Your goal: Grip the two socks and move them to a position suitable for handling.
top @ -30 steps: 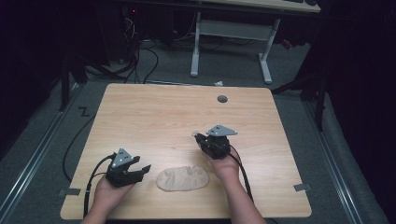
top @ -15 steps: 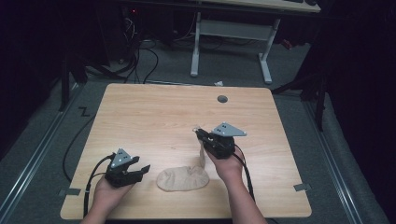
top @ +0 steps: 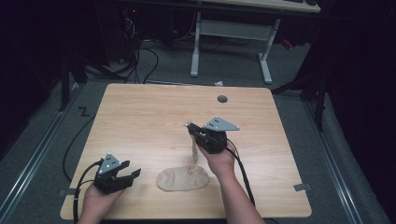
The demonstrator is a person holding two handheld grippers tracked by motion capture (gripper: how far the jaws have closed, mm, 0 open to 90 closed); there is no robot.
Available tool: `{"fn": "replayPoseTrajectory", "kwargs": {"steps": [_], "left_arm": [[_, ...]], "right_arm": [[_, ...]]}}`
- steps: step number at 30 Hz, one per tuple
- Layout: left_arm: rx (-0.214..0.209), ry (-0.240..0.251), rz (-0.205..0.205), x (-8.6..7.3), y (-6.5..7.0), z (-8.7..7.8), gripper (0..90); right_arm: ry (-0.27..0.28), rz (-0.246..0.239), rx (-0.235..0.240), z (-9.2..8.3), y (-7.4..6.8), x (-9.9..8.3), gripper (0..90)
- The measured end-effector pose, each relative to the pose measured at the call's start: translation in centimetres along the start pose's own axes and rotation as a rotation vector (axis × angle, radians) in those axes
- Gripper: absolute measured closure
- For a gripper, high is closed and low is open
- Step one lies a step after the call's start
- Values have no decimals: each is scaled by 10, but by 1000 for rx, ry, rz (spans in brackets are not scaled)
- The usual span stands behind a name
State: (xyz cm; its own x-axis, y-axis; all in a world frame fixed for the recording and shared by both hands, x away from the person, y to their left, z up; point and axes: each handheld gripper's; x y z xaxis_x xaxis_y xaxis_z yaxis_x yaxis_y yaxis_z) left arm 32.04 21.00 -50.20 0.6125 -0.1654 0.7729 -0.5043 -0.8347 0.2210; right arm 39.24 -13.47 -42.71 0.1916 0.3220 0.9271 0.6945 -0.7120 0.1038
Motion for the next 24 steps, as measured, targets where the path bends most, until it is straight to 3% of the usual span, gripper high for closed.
{"fn": "replayPoseTrajectory", "kwargs": {"steps": [4, 11, 24], "left_arm": [[7, 11, -16, -3, -1, -6, 423], [10, 4, -4, -5, 1, -8, 423], [-5, 0, 11, -1, 3, -3, 422]], "right_arm": [[3, -6, 18, 7, -6, 1, 834], [31, -5, 11, 11, -6, 2, 834], [-65, 61, -54, 19, 20, -26, 830]]}}
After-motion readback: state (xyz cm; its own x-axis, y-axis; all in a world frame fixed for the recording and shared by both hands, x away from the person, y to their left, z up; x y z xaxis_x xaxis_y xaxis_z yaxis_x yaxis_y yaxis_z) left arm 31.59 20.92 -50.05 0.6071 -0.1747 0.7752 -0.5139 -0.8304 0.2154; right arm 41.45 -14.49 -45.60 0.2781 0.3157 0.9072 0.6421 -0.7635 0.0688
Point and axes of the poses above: each handheld gripper's, and its own axes: z roughly forward along the jaws, x roughly out of its top, y roughly to its right, and after that the axes turned 10 degrees about -z, right-handed
